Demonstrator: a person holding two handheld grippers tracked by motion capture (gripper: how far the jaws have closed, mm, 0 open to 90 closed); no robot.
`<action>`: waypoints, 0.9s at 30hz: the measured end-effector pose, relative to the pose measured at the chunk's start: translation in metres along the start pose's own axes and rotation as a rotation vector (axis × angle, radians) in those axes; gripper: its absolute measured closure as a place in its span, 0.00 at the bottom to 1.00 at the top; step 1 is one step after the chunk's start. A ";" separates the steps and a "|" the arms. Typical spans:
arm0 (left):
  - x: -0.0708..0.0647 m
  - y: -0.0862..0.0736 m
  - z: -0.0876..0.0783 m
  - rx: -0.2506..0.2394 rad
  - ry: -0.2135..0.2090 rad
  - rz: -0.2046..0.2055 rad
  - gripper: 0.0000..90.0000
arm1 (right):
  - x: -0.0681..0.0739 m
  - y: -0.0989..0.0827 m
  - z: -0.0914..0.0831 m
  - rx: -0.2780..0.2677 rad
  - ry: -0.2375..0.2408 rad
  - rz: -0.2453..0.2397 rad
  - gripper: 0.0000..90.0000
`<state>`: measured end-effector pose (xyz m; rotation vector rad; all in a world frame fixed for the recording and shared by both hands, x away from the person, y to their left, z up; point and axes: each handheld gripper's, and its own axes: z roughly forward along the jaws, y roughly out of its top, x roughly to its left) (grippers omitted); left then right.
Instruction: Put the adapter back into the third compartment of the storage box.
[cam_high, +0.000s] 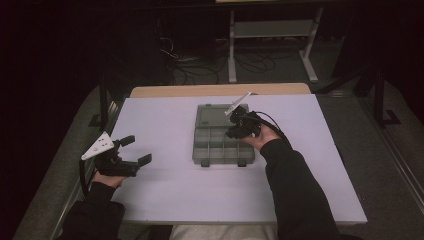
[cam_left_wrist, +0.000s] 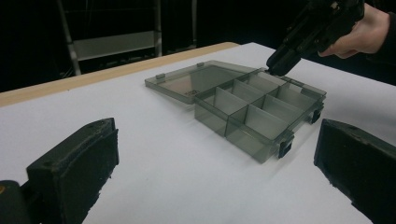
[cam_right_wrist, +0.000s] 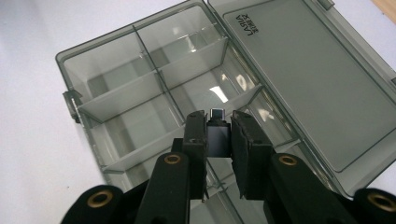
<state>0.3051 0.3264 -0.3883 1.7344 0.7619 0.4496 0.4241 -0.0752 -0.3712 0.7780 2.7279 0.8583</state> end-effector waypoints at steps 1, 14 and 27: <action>0.000 0.000 0.000 0.000 0.000 0.001 0.00 | -0.001 0.000 0.001 0.000 -0.002 0.002 0.83; 0.000 0.000 0.000 0.001 0.001 0.001 0.00 | -0.007 -0.001 0.017 0.028 -0.001 0.016 0.83; 0.000 0.000 0.000 0.003 0.002 0.001 0.00 | -0.013 -0.004 0.025 0.032 0.003 0.030 0.82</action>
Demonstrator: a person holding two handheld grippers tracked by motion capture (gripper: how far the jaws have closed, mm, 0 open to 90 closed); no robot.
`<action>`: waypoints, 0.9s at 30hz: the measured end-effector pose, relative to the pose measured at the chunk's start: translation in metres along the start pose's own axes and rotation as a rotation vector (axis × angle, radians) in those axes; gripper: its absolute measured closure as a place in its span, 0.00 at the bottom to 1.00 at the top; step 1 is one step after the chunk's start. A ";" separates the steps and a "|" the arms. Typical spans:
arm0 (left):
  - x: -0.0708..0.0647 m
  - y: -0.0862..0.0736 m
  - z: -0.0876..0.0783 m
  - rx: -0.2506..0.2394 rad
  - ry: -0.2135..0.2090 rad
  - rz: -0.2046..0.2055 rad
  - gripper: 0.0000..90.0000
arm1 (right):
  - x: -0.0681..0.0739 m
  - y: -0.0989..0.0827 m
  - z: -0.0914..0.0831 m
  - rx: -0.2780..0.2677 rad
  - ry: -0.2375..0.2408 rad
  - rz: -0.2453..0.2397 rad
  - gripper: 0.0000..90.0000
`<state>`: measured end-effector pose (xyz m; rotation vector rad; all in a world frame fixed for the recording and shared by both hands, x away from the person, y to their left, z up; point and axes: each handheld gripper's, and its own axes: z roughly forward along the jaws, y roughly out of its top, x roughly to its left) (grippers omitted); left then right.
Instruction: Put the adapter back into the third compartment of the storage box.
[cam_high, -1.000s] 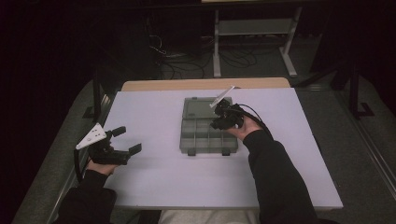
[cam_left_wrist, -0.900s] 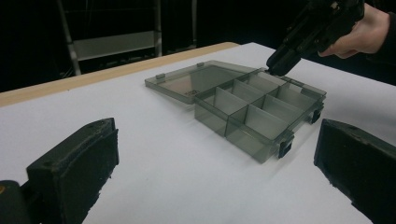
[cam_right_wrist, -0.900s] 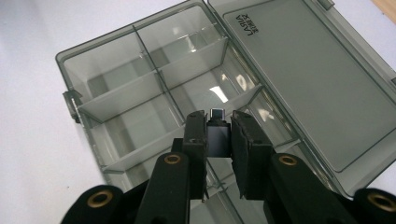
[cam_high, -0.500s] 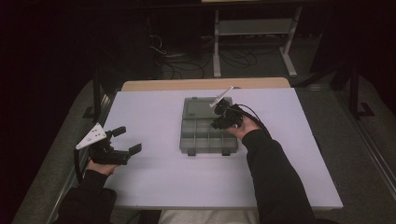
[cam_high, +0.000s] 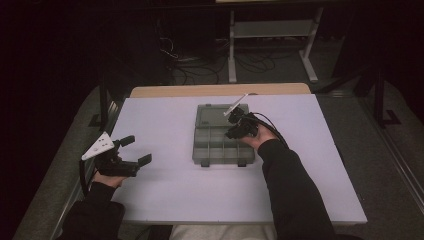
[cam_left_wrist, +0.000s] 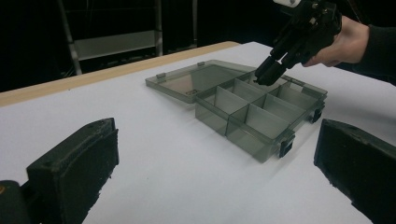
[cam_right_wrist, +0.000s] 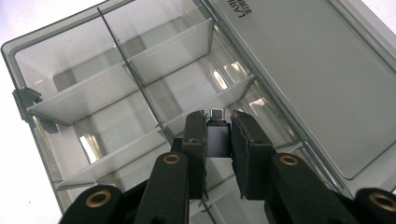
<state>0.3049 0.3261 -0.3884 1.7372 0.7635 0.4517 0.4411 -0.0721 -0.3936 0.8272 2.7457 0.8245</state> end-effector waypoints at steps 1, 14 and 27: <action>0.000 0.000 0.000 0.000 0.000 0.000 0.00 | 0.000 0.000 -0.001 -0.004 -0.005 0.002 0.80; 0.000 0.000 0.000 0.003 -0.002 0.005 0.00 | 0.003 -0.008 -0.019 -0.066 -0.021 0.047 0.43; 0.000 0.000 0.000 0.003 0.000 0.004 0.00 | 0.001 -0.027 -0.033 -0.159 0.008 0.161 0.12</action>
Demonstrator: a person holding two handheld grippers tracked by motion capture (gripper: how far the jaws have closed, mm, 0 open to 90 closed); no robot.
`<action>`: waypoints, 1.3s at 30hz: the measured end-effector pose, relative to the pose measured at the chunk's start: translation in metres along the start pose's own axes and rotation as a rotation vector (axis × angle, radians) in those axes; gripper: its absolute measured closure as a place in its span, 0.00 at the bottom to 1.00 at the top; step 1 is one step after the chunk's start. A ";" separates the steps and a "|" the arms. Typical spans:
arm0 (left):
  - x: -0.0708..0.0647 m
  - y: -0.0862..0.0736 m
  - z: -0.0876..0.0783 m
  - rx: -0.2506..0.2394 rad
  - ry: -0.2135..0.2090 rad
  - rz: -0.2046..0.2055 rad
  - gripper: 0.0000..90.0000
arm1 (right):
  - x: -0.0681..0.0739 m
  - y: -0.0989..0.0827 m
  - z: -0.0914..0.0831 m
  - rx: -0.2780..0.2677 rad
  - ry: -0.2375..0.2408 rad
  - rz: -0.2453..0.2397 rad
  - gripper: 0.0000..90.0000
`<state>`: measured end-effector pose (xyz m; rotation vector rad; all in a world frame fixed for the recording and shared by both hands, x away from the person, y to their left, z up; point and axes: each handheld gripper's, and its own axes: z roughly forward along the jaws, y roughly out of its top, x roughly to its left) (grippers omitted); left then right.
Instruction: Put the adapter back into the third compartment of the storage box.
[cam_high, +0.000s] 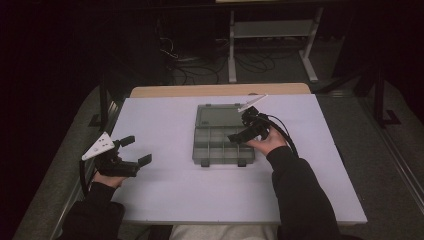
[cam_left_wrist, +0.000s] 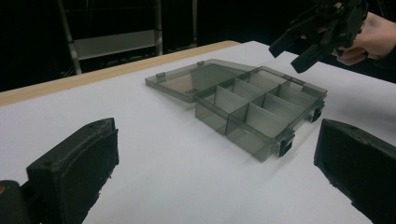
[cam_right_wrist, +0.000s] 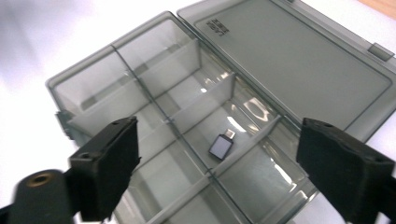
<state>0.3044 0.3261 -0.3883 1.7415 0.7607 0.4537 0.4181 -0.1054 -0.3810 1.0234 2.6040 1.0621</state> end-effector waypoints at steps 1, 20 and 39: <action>0.000 0.000 0.000 0.000 0.000 0.000 0.00 | 0.000 -0.001 -0.001 -0.008 0.001 0.001 0.10; 0.000 0.000 0.000 0.001 0.002 -0.001 0.00 | 0.014 -0.016 -0.023 -0.083 -0.007 -0.020 0.00; -0.001 0.000 -0.001 0.002 0.006 -0.001 0.00 | 0.019 -0.034 -0.044 -0.113 -0.016 -0.020 0.00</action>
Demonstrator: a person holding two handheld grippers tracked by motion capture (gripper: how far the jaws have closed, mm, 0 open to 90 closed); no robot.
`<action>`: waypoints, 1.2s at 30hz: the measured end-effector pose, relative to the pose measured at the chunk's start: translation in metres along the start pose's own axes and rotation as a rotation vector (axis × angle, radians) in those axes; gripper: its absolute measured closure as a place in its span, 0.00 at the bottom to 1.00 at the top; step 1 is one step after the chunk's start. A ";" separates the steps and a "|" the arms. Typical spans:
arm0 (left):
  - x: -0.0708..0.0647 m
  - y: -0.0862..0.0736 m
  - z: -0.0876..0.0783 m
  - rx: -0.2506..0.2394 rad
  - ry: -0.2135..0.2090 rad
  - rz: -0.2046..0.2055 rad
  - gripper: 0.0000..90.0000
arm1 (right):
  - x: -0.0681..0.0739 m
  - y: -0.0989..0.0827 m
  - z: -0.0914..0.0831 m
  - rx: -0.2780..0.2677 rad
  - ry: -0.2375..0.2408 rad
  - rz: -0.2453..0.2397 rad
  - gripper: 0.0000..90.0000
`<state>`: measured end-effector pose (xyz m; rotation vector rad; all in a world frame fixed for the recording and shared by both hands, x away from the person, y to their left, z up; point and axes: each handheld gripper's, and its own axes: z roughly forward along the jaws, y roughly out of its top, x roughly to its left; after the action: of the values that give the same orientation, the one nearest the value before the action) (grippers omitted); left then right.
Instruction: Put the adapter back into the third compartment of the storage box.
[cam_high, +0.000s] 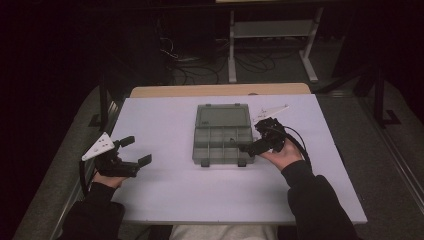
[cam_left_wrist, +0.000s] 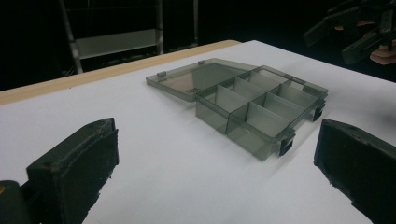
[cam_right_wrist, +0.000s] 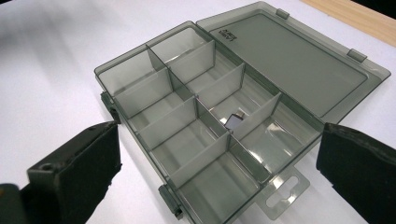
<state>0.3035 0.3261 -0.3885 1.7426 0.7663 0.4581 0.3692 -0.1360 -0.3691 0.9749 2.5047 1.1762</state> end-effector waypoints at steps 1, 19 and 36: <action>0.000 0.000 0.000 -0.001 0.000 -0.001 0.00 | 0.000 -0.001 -0.001 -0.001 0.001 0.001 0.00; -0.001 0.000 0.000 -0.002 0.001 -0.004 0.00 | -0.005 -0.017 -0.018 -0.035 -0.016 0.033 0.00; -0.001 0.000 0.000 0.001 0.001 -0.003 0.00 | -0.003 -0.042 -0.032 -0.065 -0.014 0.067 0.00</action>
<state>0.3024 0.3258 -0.3886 1.7425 0.7698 0.4570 0.3374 -0.1771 -0.3791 1.0544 2.4249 1.2570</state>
